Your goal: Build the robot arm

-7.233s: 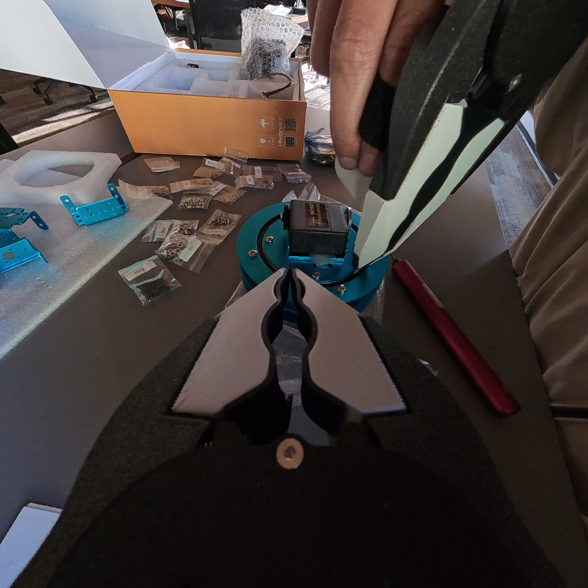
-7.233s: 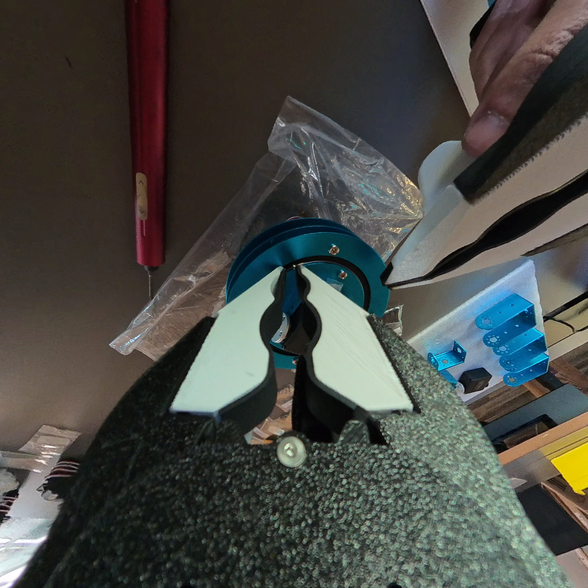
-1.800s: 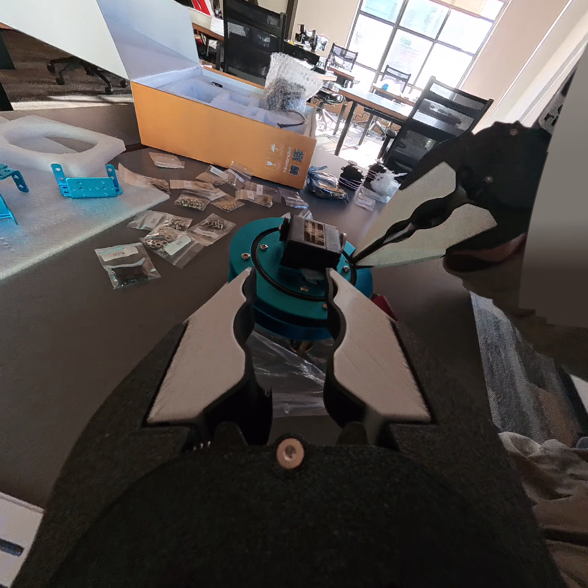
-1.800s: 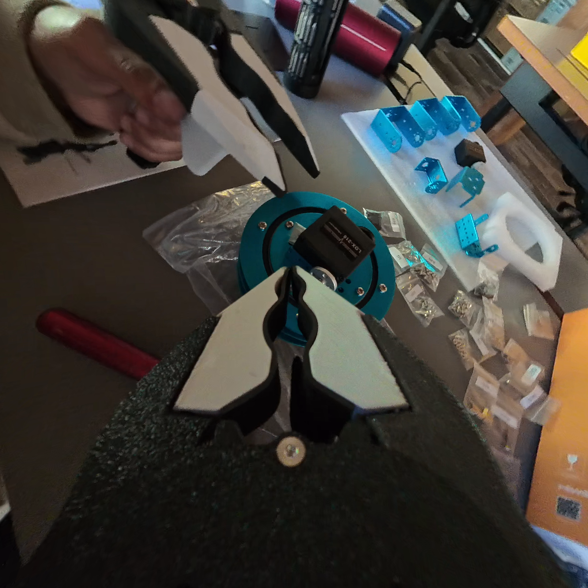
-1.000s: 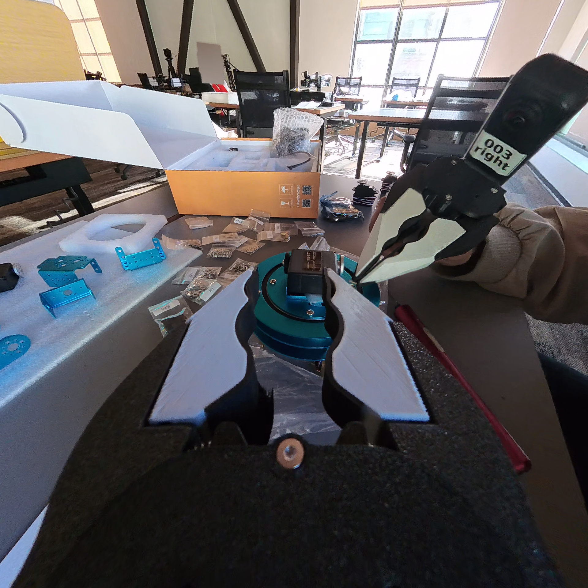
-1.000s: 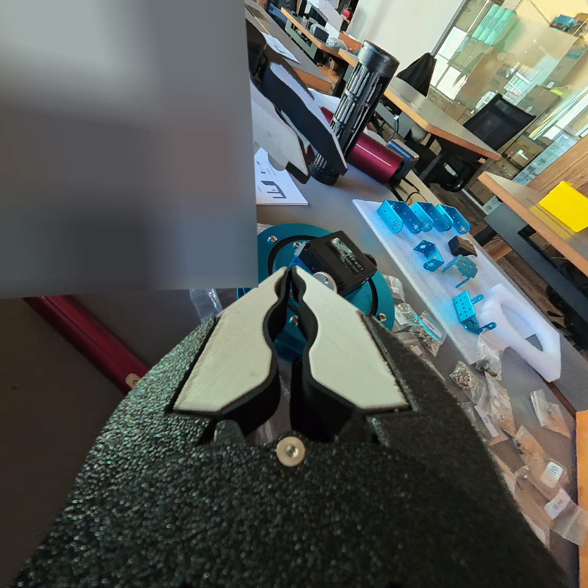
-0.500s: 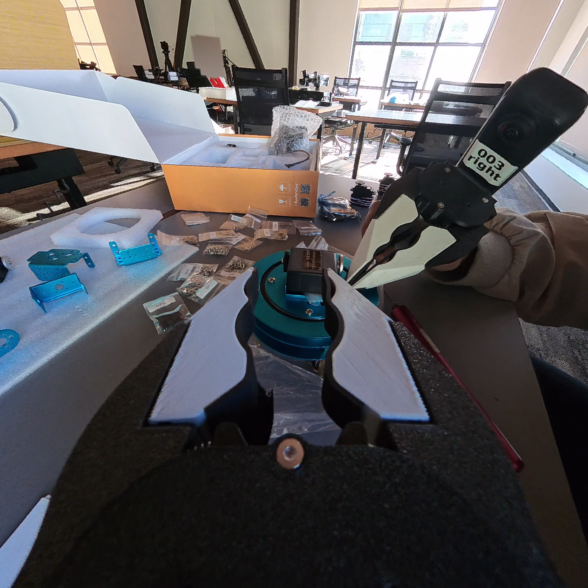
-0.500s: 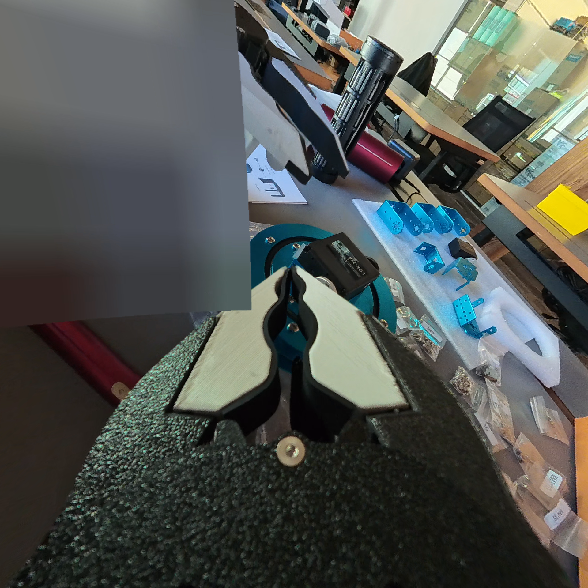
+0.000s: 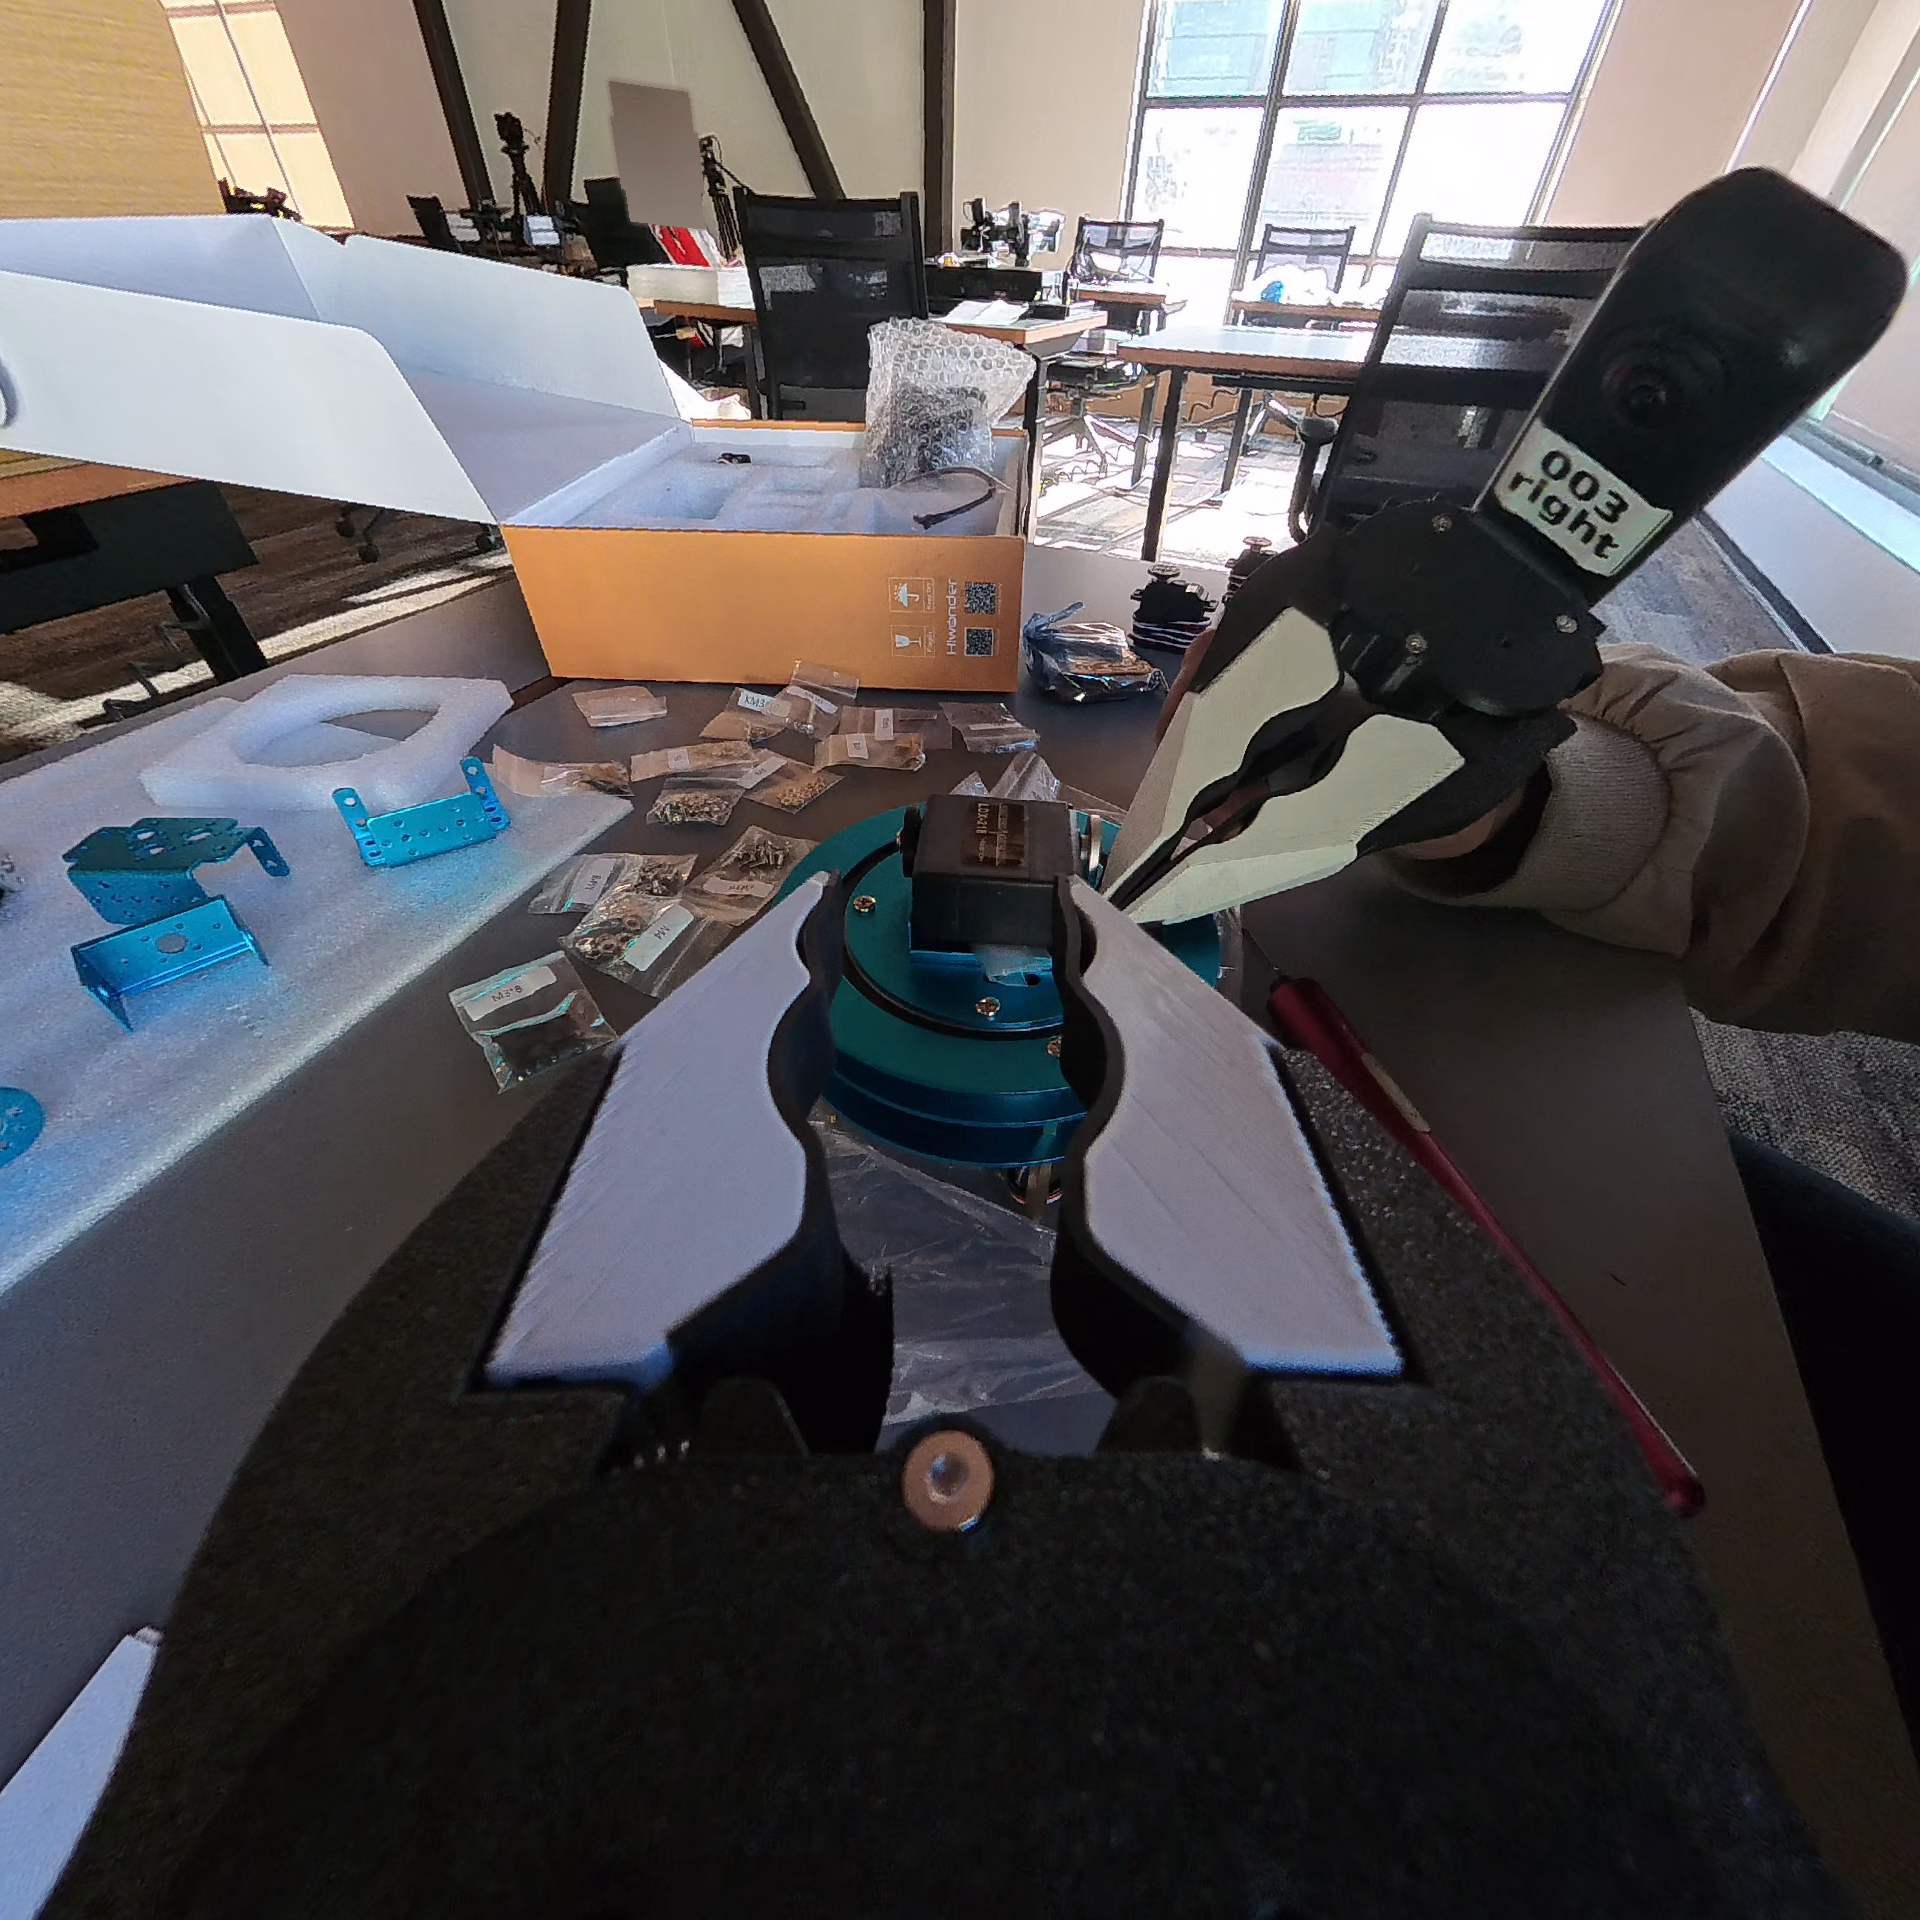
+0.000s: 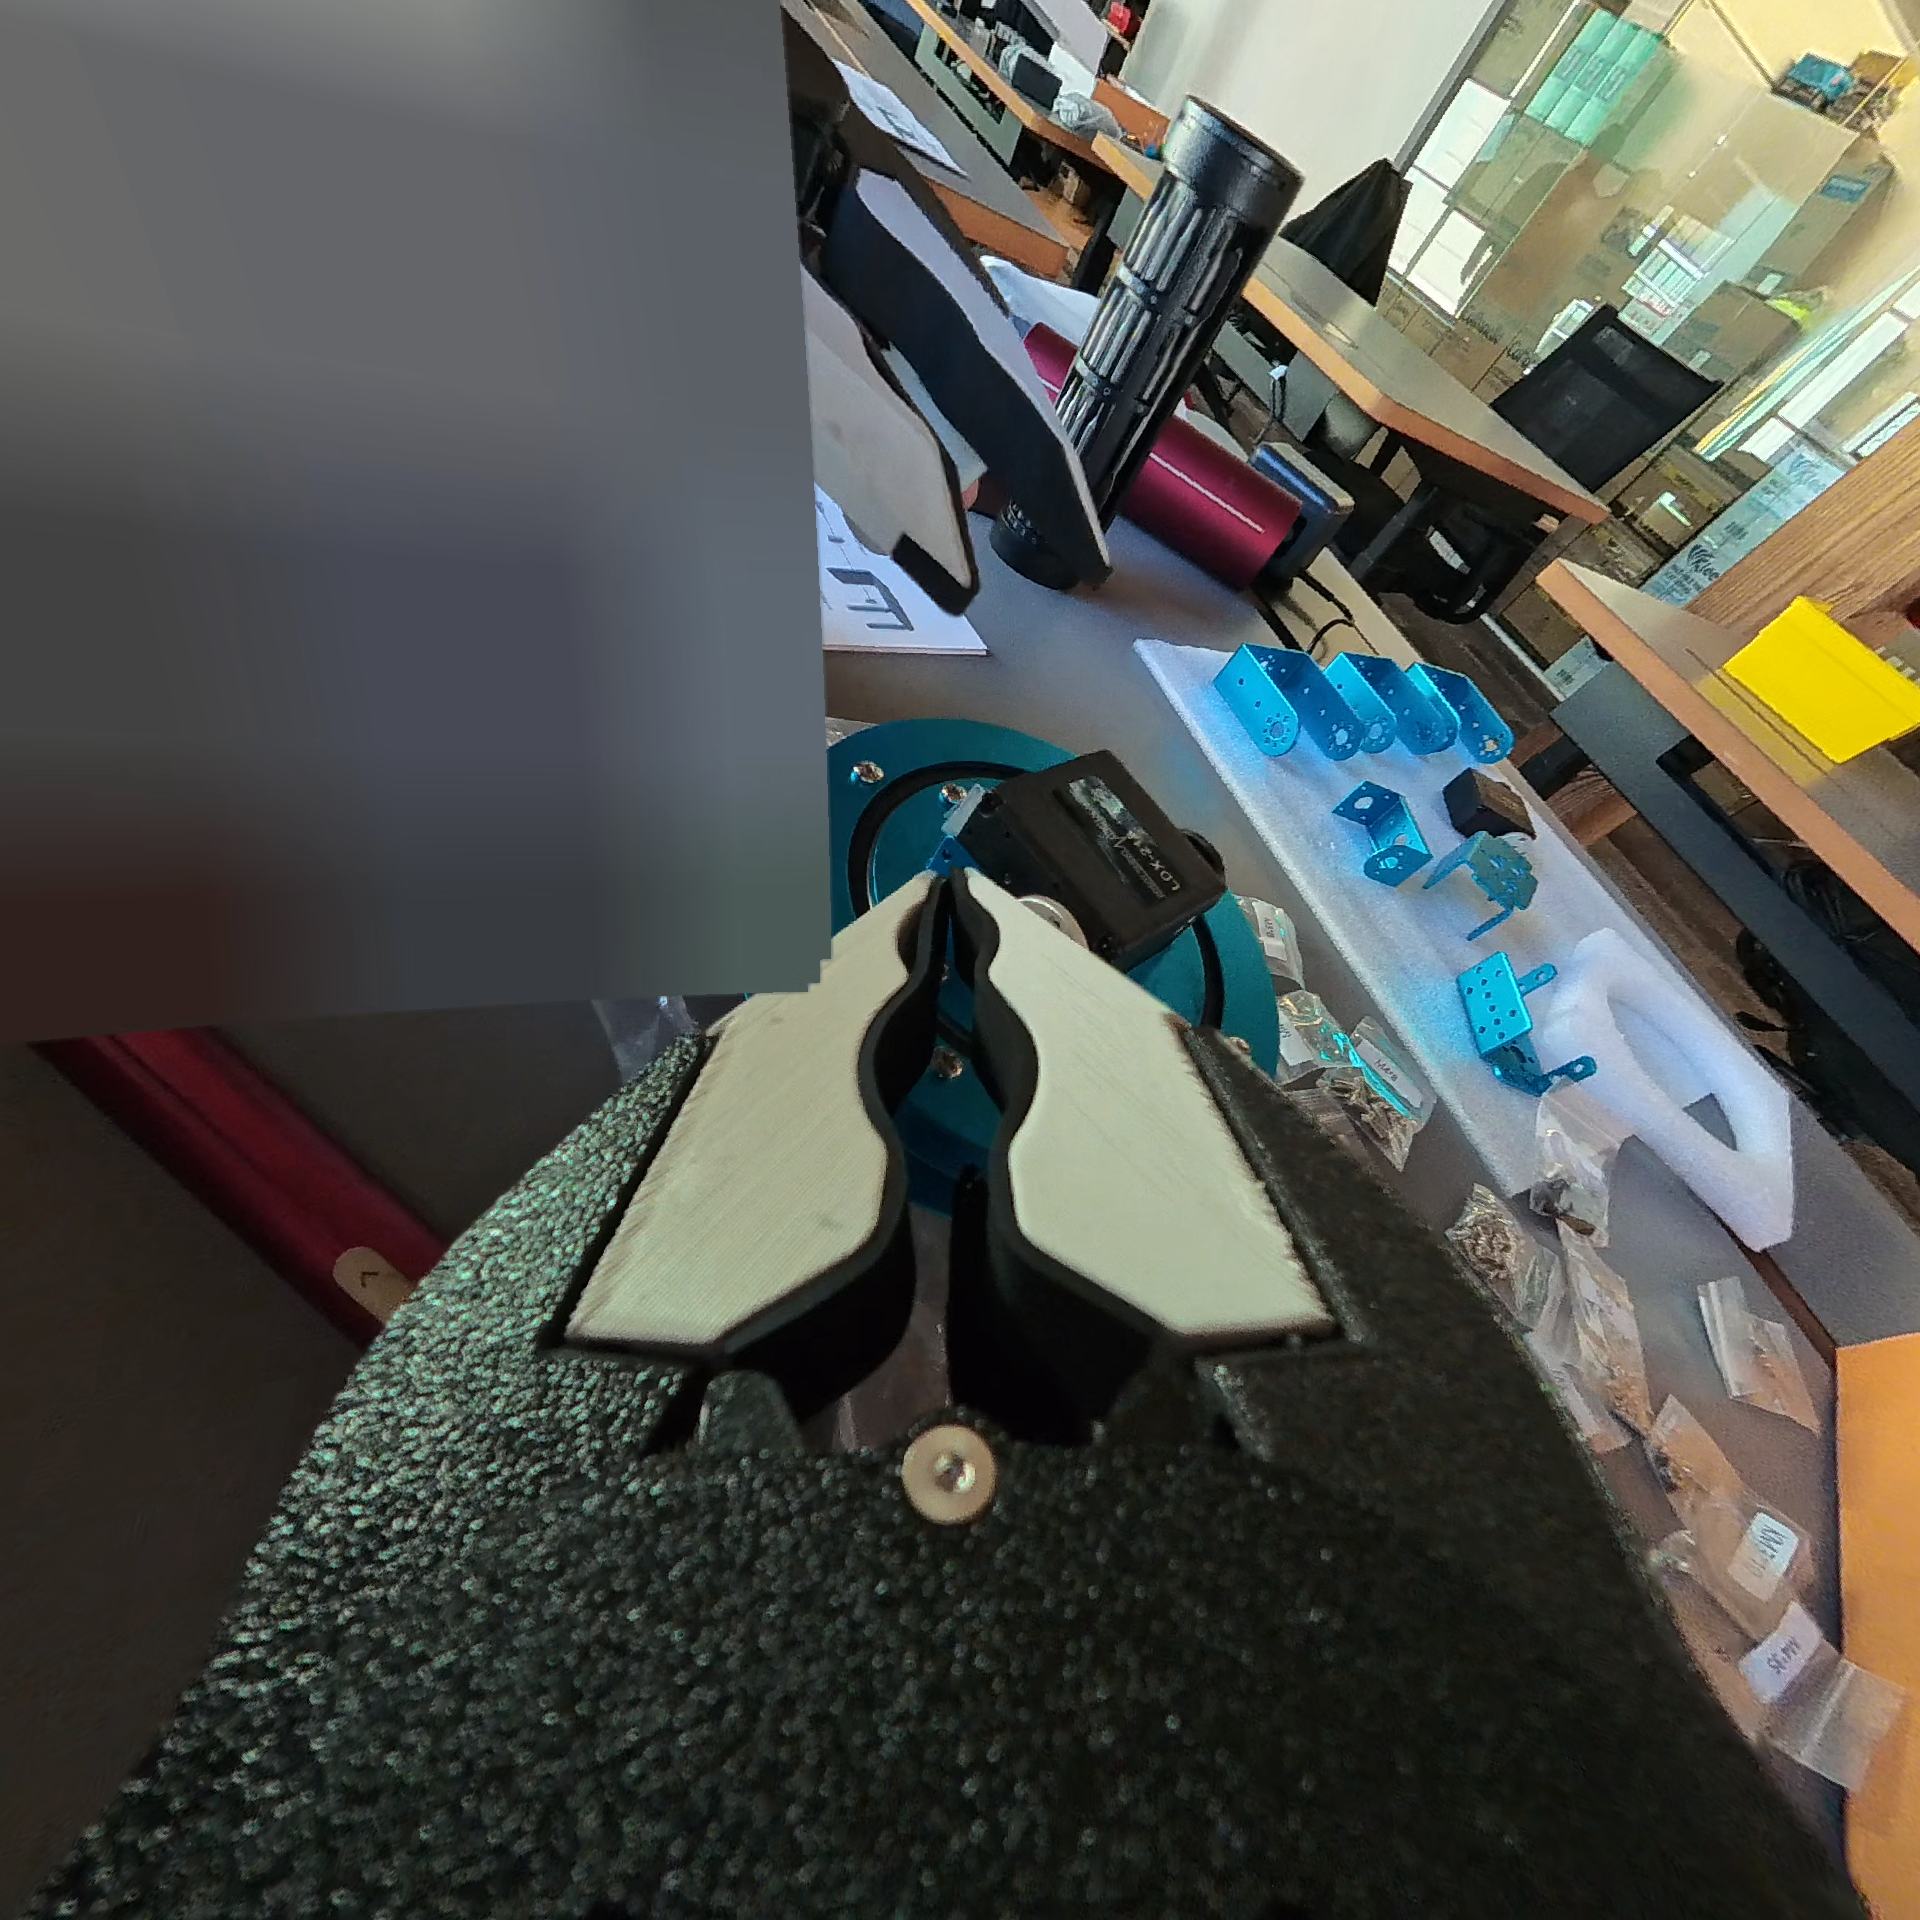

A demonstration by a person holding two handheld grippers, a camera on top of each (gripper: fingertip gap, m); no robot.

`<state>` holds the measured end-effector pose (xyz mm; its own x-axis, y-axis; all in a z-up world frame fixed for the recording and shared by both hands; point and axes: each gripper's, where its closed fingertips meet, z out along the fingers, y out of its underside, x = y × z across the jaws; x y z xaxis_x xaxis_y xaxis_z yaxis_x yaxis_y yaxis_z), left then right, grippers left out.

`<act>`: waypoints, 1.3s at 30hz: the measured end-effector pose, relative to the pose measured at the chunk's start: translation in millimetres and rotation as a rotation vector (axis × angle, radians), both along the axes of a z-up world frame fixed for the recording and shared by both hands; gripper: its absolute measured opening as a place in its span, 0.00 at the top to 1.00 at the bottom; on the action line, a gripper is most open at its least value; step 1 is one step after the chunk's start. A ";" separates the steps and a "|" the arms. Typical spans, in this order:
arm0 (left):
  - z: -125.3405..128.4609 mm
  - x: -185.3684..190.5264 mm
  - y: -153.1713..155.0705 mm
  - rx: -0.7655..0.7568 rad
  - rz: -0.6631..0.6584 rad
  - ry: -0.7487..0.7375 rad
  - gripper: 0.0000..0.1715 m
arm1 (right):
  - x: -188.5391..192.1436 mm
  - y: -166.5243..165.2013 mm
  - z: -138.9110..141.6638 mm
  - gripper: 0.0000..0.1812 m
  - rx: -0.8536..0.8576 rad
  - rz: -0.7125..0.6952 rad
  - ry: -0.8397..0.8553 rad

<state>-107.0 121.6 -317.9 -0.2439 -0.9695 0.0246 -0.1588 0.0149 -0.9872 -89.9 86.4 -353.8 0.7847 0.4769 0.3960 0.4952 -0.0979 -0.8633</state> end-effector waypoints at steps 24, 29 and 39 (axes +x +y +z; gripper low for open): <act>-6.0 1.6 -2.3 0.015 -0.005 0.016 0.77 | 2.3 1.4 4.6 1.00 0.132 -0.081 -0.211; -8.9 4.2 -2.1 0.011 0.000 0.018 0.77 | 2.1 1.5 4.7 1.00 0.135 -0.082 -0.215; -5.4 16.3 -15.9 0.229 0.037 -0.071 0.98 | 2.2 2.0 5.6 1.00 0.141 -0.088 -0.224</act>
<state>-90.7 105.7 -323.4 -0.2014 -0.9562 -0.2124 -0.0939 0.2347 -0.9675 -87.7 88.4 -348.1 0.7064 0.3386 0.6216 0.6698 -0.0360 -0.7417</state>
